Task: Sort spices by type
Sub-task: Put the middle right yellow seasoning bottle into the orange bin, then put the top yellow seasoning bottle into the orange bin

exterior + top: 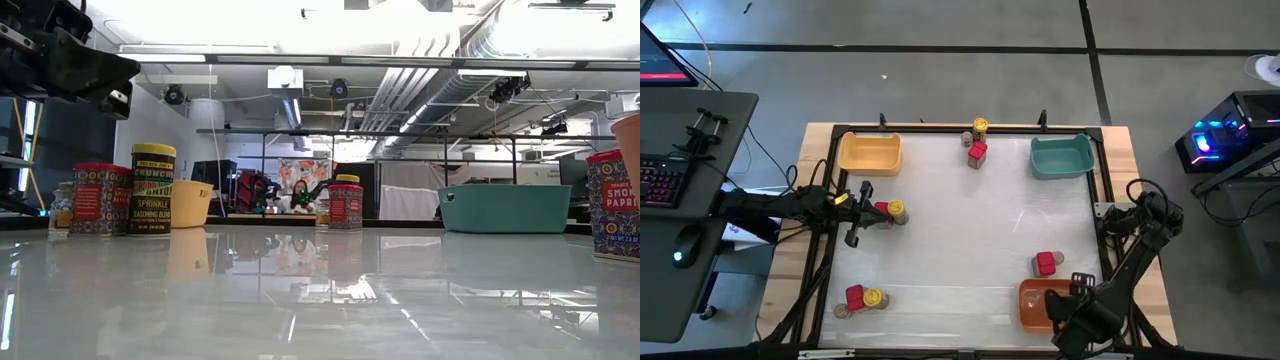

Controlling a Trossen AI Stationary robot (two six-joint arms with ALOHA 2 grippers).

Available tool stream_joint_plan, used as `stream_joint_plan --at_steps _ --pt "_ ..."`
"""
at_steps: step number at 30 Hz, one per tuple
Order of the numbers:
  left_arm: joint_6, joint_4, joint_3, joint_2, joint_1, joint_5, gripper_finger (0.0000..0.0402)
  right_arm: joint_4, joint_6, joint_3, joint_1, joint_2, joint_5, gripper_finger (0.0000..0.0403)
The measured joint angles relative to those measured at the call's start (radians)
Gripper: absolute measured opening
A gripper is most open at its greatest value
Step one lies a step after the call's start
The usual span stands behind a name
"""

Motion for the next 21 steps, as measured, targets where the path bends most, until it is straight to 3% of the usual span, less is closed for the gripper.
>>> stream_joint_plan --at_steps 8,13,16,21 --pt "0.0 0.0 0.0 0.0 0.0 0.0 0.0 -0.03 -0.021 0.058 0.0 -0.076 0.007 0.03" --pt "0.0 0.0 0.0 0.0 0.0 0.0 0.0 -0.017 -0.072 0.07 -0.017 -0.138 0.087 0.03" --pt "0.0 0.0 0.0 0.0 0.0 0.0 0.0 0.007 -0.111 0.071 -0.084 -0.172 0.164 0.03" --pt "0.0 0.0 0.0 0.0 0.0 0.0 0.0 0.15 -0.357 0.071 -0.298 -0.183 0.252 0.03"
